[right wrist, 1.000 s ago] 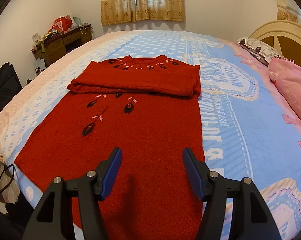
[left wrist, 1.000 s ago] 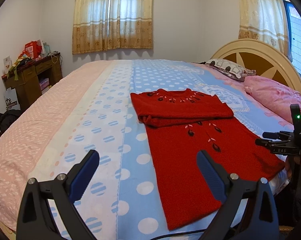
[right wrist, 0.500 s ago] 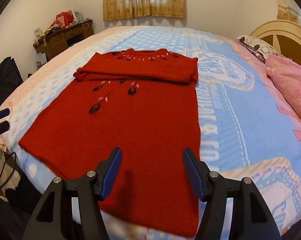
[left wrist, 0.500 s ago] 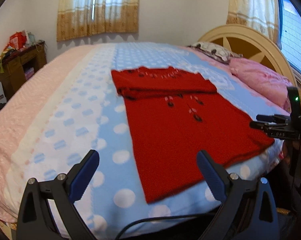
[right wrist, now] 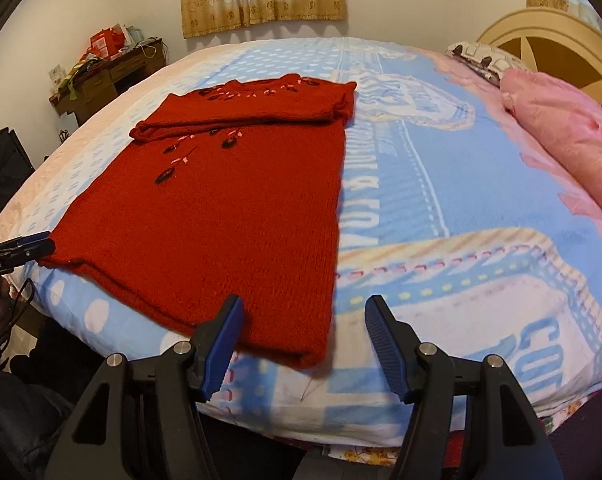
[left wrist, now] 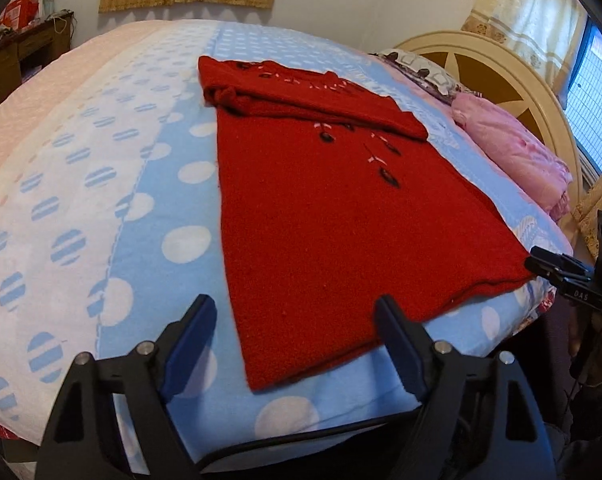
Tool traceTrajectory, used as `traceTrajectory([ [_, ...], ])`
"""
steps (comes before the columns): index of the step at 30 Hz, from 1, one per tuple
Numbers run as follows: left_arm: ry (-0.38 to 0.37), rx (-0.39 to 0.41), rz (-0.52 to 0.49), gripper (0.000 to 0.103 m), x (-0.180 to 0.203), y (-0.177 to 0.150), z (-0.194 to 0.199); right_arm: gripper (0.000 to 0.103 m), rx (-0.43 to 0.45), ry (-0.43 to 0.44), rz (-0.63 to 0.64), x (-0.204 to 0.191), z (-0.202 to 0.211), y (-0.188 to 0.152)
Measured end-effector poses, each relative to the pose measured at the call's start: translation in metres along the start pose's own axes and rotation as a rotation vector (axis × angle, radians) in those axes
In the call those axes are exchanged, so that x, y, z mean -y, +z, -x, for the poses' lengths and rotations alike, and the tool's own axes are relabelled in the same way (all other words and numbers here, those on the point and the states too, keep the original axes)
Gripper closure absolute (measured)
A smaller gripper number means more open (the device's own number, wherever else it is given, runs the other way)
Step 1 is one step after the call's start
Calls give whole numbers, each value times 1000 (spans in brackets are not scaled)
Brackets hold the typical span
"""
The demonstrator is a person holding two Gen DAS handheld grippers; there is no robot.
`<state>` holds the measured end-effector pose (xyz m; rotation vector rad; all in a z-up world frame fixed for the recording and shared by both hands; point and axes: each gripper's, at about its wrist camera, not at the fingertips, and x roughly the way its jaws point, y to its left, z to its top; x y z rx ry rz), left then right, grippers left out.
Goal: Fold small clothes
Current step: 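Close both grippers on the cardigan hem corners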
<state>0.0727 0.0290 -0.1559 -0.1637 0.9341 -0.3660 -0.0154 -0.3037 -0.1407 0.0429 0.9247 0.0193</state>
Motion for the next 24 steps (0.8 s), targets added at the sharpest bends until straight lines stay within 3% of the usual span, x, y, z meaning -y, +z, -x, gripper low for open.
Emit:
traceTrajectory([
  [7,-25,-20,-14,22,2,-4,2,42,7,65,-41,1,3,-5],
  [12,-35,-35,-13,33,-1,-2,2,67,15,88,-33,-4,1,-7],
  [16,-44,-50,-4,40,-6,-2,4,72,21,102,-45,0,2,-8],
  [20,-34,-52,-6,46,-5,-4,6,86,31,123,-38,-2,4,-9],
  [24,-51,-54,1,90,-9,-3,9,95,63,153,-53,1,7,-10],
])
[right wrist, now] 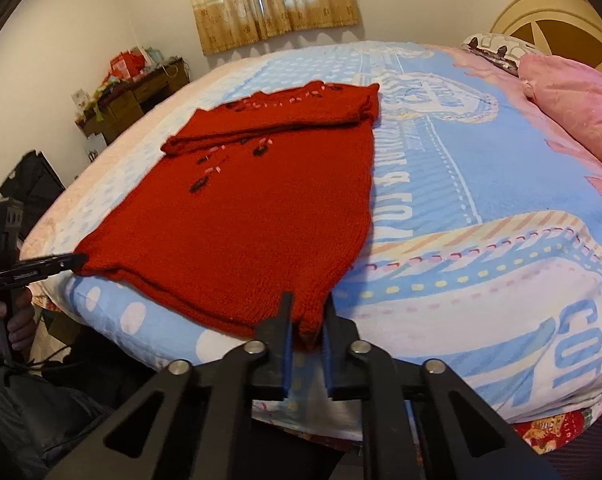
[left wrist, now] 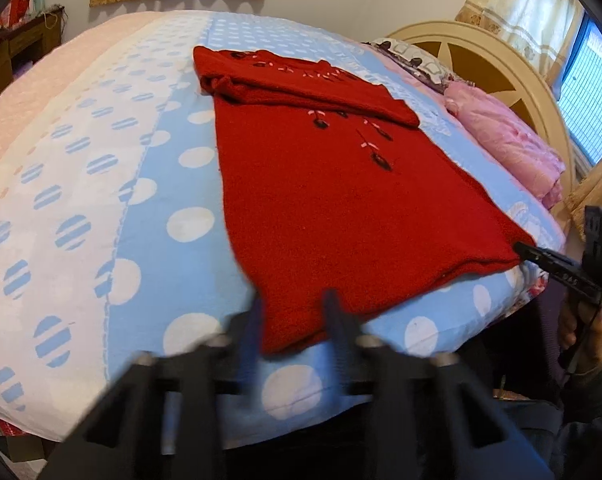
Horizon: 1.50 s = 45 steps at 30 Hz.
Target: Fold small clothes
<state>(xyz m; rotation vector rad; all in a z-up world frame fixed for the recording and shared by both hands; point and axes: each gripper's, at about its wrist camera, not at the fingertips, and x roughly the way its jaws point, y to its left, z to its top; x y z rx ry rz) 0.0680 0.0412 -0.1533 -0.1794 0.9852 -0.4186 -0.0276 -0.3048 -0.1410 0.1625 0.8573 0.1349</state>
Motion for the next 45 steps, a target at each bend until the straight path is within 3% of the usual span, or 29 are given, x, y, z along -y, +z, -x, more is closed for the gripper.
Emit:
traceTrajectory([
  [3,-29,36,30,94,-7,2,8,96,44,39,-32,5,8,2],
  [12,-103,142,78,95,-16,18,26,96,157,88,-47,-1,26,23],
  [23,-139,230,96,96,-22,82,35,96,299,130,-89,8,37,90],
  [31,-148,266,143,97,-39,125,30,96,323,153,-100,9,20,139],
  [45,-123,298,136,97,-55,213,8,97,320,123,-60,6,-24,239],
])
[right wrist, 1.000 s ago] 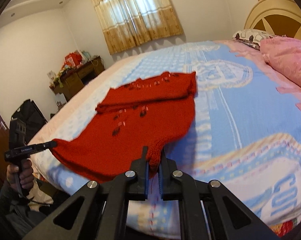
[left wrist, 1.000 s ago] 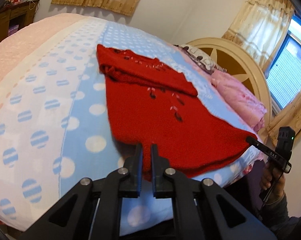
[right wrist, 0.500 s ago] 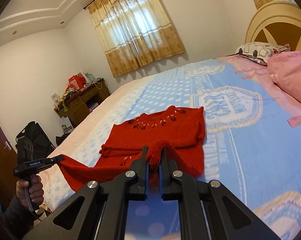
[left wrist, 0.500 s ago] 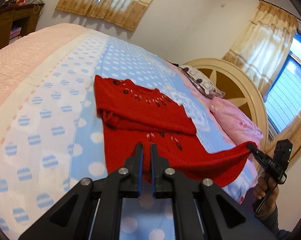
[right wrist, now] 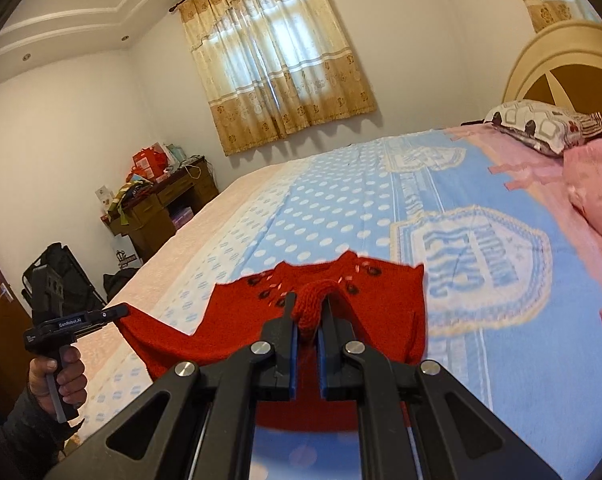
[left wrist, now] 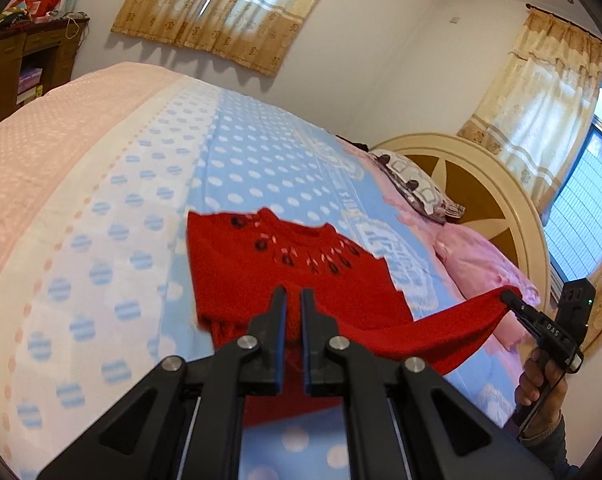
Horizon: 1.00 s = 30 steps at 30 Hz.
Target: Fold small clothes
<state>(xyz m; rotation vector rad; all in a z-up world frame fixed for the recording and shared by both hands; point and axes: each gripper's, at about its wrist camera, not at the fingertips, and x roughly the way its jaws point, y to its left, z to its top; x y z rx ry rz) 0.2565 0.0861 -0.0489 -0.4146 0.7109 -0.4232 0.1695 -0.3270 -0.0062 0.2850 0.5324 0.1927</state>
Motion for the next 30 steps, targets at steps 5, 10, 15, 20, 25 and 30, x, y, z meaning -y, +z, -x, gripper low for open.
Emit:
traceTrajectory([
  [5,6,-5,-1,97,-3,27,-25,97,-14,-31,1,11,-34,21],
  [10,20,-15,16,97,-10,53,-55,97,-47,-56,-10,31,-75,37],
  [15,49,-38,41,97,-25,67,-88,97,-97,-66,-59,57,-119,44],
  [20,86,-78,99,97,-46,75,-126,97,-143,-73,-101,80,-164,47],
  [25,136,-118,118,97,-65,78,-162,97,-185,-96,-133,97,-207,45],
  [30,173,-148,116,97,-76,82,-190,96,-264,-136,-155,114,-252,38],
])
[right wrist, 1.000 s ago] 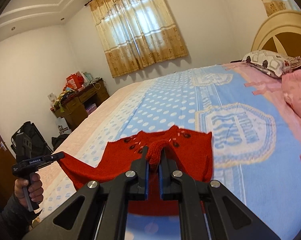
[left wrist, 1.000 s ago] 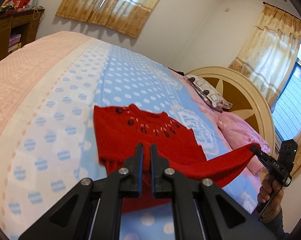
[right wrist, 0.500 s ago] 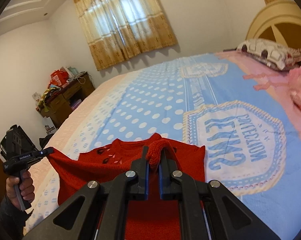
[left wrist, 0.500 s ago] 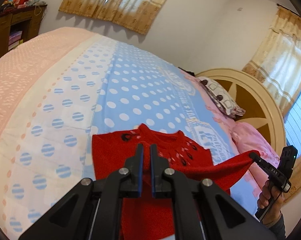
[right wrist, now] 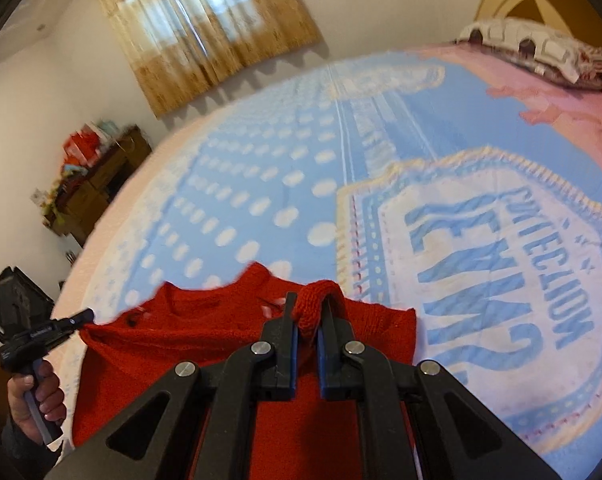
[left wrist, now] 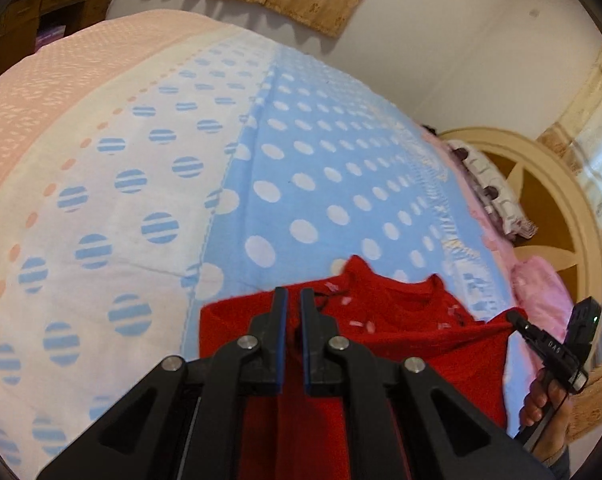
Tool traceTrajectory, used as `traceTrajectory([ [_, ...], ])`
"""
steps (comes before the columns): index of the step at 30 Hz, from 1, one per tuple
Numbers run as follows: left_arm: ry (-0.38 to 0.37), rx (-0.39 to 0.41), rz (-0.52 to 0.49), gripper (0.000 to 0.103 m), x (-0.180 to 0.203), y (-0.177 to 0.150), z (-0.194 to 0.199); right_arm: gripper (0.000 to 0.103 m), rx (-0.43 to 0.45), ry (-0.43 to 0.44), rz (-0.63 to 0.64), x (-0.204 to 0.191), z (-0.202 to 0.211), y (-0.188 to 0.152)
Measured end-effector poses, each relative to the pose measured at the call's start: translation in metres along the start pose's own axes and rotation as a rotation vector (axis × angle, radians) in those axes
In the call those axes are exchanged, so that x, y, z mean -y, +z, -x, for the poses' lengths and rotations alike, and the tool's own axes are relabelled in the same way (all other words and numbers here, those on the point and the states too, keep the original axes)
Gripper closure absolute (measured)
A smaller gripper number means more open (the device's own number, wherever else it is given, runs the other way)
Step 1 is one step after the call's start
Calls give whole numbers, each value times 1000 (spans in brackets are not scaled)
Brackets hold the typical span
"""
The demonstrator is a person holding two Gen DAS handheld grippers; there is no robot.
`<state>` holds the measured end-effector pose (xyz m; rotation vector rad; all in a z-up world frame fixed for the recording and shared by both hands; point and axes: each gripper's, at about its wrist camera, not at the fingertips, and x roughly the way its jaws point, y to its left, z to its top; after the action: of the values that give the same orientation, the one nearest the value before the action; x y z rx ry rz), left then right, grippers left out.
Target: Fold small clothes
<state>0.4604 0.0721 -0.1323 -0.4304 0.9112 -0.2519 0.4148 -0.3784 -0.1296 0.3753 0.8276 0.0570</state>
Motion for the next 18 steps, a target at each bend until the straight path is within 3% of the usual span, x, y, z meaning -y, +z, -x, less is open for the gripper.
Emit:
traceTrajectory([
  [2,32,20,-3,95,-1,2,-5,94,-34,-64,0,4,-16,0],
  [4,45,34,20,95,-5,2,-4,78,-21,-72,-30,11,-15,0],
  [5,32,37,36,95,-9,1,-1,56,-6,-57,-45,14,-11,-1],
  [6,30,41,45,94,-11,-1,2,46,6,-49,-46,15,-7,-3],
  [11,86,81,-44,94,-7,-24,26,46,-2,-87,143,-12,8,-19],
  [14,114,50,-139,87,5,-36,23,46,-20,-164,266,-30,2,-23],
  [18,121,35,-217,87,19,-35,14,47,-54,-180,272,-31,-13,-14],
])
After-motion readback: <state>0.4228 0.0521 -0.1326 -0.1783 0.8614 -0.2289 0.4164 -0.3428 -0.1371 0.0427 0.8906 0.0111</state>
